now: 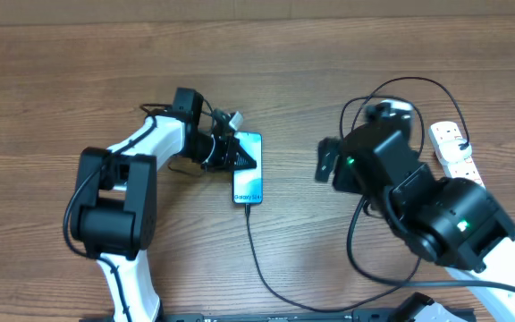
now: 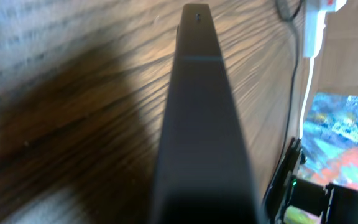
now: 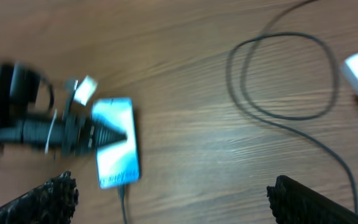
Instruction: Plug charger to phone and switch on socket
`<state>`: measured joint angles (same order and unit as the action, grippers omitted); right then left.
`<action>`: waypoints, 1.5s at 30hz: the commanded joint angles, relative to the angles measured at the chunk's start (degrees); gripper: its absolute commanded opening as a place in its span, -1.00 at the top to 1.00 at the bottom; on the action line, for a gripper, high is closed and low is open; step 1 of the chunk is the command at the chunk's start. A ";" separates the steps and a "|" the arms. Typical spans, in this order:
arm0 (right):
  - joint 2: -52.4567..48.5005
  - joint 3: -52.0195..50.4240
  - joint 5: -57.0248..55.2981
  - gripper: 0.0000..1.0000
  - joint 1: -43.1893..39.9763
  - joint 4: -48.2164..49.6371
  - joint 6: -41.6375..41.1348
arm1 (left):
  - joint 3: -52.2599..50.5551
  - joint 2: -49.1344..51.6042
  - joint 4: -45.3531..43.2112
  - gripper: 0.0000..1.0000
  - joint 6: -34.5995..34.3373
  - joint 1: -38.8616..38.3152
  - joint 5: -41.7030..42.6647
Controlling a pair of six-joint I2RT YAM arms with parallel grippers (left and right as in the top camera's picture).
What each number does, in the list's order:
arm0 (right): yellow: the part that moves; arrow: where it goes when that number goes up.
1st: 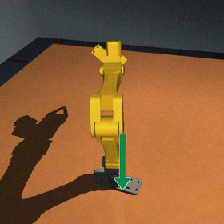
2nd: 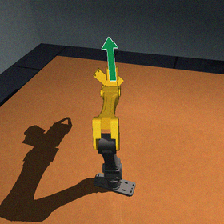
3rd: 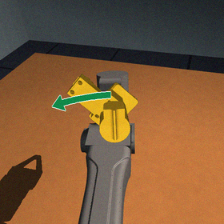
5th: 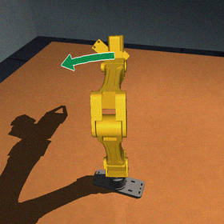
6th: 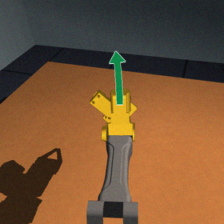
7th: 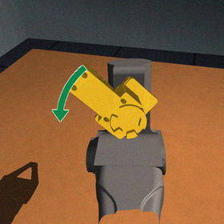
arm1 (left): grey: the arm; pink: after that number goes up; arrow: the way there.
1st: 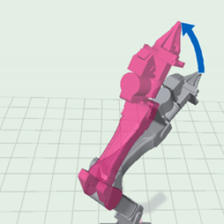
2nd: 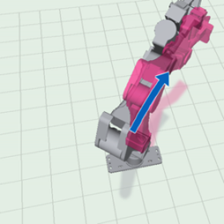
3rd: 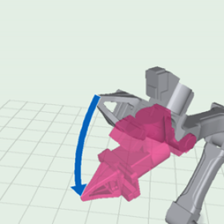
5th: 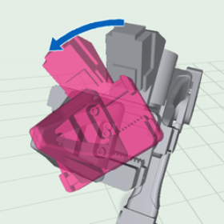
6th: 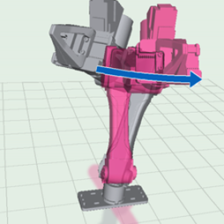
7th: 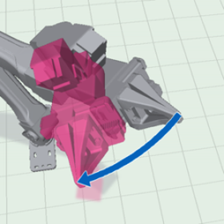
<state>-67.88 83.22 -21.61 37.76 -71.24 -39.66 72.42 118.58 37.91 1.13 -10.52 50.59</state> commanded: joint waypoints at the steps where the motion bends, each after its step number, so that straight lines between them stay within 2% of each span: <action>1: -0.13 0.00 -0.90 -1.00 -7.82 -0.70 -4.26 | 0.70 1.46 -0.02 0.92 3.87 -0.37 2.58; 6: -3.32 -0.02 5.57 -1.00 -22.25 -0.37 -1.51 | 0.70 2.64 0.61 0.85 2.95 -0.37 -2.16; 10: -8.13 -0.02 9.75 -1.00 -33.57 2.25 1.11 | 0.70 2.69 0.63 0.64 0.61 -0.39 -6.56; 18: -20.61 -0.02 13.79 -1.00 -48.33 4.55 1.11 | 0.70 2.69 0.85 0.51 -1.18 -0.37 -9.27; 20: -23.17 -0.02 14.01 -1.00 -51.04 4.55 1.11 | 0.70 2.69 0.85 0.42 -1.20 -0.37 -9.31; 22: -24.74 -0.02 14.03 -1.00 -53.00 4.48 1.11 | 0.70 2.69 0.87 0.31 -1.49 -0.37 -9.33; 26: -25.59 -0.02 14.01 -1.00 -55.06 4.17 1.11 | 0.70 2.69 0.83 0.22 -4.61 -0.37 -9.92; 31: -25.59 -0.02 14.01 -1.00 -55.84 4.33 1.11 | 0.70 2.69 0.98 0.05 -9.73 -0.37 -15.10; 35: -25.59 -0.02 13.99 -1.00 -55.84 4.33 1.11 | 0.70 2.69 1.53 -0.40 -10.47 -0.37 -15.26; 39: -25.59 -0.02 14.01 -1.00 -55.84 4.09 1.11 | 0.70 2.69 3.23 -0.66 -12.35 -0.37 -18.03; 45: -25.59 -0.02 14.01 -0.99 -55.84 3.89 1.11 | 0.70 2.69 5.22 -0.80 -14.10 -0.37 -21.05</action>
<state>-94.04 83.18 -7.70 -17.76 -67.46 -38.96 75.13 118.50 42.13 -11.33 -11.27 42.37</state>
